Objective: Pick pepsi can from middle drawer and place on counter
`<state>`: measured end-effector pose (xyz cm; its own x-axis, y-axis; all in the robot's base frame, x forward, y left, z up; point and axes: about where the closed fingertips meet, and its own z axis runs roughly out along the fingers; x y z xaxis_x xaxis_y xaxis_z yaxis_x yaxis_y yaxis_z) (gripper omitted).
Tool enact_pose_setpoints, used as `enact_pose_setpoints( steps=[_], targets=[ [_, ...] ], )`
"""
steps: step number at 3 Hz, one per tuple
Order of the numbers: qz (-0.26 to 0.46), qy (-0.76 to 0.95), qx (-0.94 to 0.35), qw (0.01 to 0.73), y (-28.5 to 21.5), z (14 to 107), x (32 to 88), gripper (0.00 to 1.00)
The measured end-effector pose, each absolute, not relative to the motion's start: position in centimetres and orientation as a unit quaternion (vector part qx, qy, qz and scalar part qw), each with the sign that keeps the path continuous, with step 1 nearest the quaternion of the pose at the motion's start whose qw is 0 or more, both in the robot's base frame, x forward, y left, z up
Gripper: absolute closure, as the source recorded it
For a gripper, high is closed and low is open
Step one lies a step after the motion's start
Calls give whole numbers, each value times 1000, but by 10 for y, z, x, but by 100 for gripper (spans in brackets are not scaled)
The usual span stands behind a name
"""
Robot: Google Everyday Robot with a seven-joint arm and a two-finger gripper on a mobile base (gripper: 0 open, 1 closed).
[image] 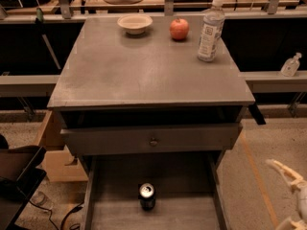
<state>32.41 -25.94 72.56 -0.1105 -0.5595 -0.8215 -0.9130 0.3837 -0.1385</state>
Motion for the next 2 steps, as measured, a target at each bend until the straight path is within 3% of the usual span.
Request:
enact_pose_setpoints(
  steps=[2],
  targets=[
    [244,703,-494,448,-208,637,330,0]
  ],
)
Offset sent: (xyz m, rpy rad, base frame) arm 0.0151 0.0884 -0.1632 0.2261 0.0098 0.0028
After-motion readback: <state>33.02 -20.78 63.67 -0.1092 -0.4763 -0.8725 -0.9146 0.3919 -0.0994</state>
